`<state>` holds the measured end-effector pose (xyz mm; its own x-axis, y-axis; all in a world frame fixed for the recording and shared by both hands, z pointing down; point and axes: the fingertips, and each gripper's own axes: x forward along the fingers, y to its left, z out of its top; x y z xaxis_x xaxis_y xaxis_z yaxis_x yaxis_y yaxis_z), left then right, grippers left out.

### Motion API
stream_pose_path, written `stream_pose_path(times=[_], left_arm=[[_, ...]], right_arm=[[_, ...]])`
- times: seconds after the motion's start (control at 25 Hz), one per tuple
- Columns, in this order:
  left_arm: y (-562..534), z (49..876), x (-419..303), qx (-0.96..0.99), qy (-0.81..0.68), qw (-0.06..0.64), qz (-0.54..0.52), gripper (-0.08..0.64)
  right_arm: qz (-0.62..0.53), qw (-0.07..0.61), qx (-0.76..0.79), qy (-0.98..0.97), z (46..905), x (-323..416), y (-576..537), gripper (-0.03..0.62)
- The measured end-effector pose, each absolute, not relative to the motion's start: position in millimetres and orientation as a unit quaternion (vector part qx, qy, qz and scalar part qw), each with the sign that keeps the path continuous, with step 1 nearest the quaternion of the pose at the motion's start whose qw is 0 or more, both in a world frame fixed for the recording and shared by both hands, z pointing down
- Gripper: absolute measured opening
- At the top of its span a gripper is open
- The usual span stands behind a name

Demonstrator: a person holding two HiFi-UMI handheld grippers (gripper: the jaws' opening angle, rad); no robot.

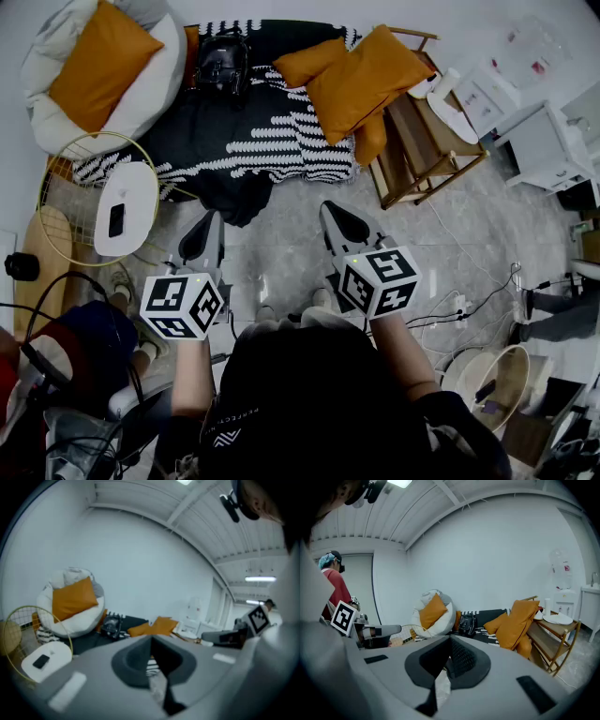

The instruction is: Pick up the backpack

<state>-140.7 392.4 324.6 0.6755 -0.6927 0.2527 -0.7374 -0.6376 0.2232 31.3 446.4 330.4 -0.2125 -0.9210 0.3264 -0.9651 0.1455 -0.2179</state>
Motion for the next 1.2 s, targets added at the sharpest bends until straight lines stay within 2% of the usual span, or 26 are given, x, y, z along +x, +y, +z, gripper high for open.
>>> stream_pose_path(times=[0.32, 0.72, 1.2], left_arm=[[386, 328, -163, 0.904, -0.394, 0.153, 0.069, 0.008], [377, 350, -198, 0.906, -0.382, 0.161, 0.084, 0.008], [318, 360, -172, 0.896, -0.398, 0.170, 0.103, 0.009]], right_arm=[[0.215, 0.037, 0.634, -0.742, 341, 21, 443, -0.005], [0.240, 0.042, 0.637, -0.732, 366, -24, 436, -0.003], [0.258, 0.040, 0.612, -0.746, 375, 0, 367, -0.003]])
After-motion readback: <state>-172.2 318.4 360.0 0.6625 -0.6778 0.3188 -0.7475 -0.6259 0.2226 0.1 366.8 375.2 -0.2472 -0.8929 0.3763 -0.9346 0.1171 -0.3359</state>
